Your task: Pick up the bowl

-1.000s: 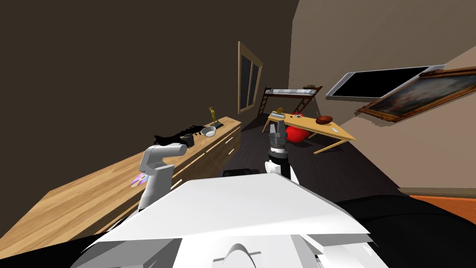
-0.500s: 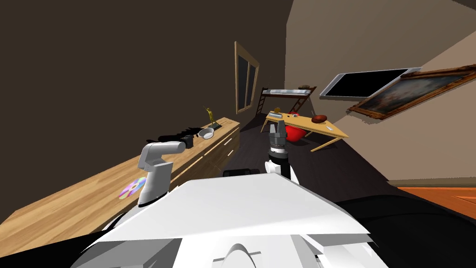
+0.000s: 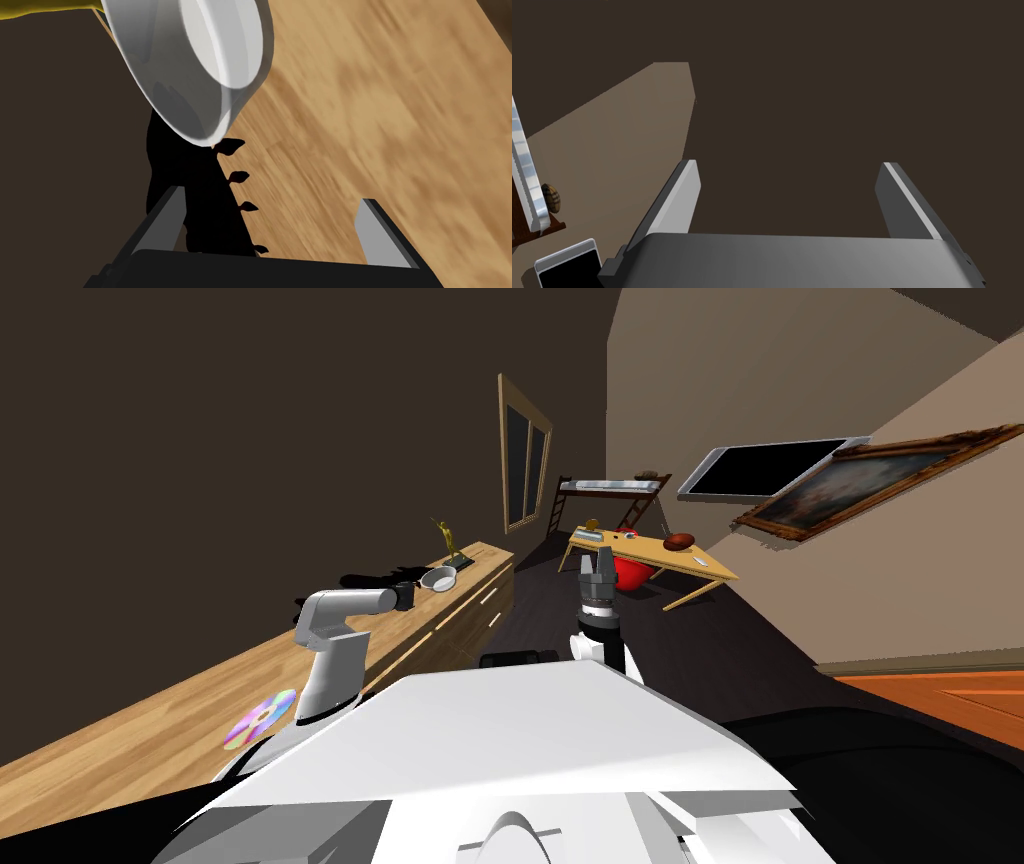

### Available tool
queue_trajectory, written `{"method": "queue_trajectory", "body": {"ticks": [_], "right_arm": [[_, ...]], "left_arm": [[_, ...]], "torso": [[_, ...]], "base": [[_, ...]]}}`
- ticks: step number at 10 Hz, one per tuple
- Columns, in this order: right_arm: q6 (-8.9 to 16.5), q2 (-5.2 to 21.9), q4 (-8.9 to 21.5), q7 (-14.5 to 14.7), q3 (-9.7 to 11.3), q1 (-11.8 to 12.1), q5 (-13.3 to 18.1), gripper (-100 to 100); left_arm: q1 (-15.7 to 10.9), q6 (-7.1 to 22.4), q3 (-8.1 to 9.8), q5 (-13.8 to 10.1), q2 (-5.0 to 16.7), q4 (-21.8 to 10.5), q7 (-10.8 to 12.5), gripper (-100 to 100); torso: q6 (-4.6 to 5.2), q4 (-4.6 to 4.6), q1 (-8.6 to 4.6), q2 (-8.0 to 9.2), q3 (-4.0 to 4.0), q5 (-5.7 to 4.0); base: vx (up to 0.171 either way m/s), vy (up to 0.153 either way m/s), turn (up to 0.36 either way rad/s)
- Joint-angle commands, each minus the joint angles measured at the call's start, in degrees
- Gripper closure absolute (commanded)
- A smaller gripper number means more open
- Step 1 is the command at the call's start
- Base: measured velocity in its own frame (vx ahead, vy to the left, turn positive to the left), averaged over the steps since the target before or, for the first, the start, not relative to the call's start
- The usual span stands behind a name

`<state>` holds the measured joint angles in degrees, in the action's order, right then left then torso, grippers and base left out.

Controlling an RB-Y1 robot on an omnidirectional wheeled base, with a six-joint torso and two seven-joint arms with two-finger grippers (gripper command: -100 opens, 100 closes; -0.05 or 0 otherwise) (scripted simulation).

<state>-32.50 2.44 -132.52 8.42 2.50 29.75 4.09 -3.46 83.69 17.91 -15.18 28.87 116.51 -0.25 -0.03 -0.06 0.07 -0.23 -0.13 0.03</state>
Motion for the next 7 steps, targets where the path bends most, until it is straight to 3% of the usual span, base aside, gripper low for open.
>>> {"method": "queue_trajectory", "body": {"ticks": [1,7], "right_arm": [[0.00,0.00,0.00,0.00,0.00,0.00,0.00,0],[0.00,0.00,0.00,0.00,0.00,0.00,0.00,0]], "left_arm": [[-1.14,2.86,0.26,-0.82,0.69,-1.09,-0.96,-100],[-3.28,10.59,0.91,-2.79,2.13,-3.43,-3.09,-100]], "torso": [[0.00,0.00,0.00,0.00,0.00,0.00],[0.01,0.00,-0.04,-0.04,-0.02,-0.01]], "base": [[0.051,0.020,-0.087],[0.054,0.017,-0.065]]}}
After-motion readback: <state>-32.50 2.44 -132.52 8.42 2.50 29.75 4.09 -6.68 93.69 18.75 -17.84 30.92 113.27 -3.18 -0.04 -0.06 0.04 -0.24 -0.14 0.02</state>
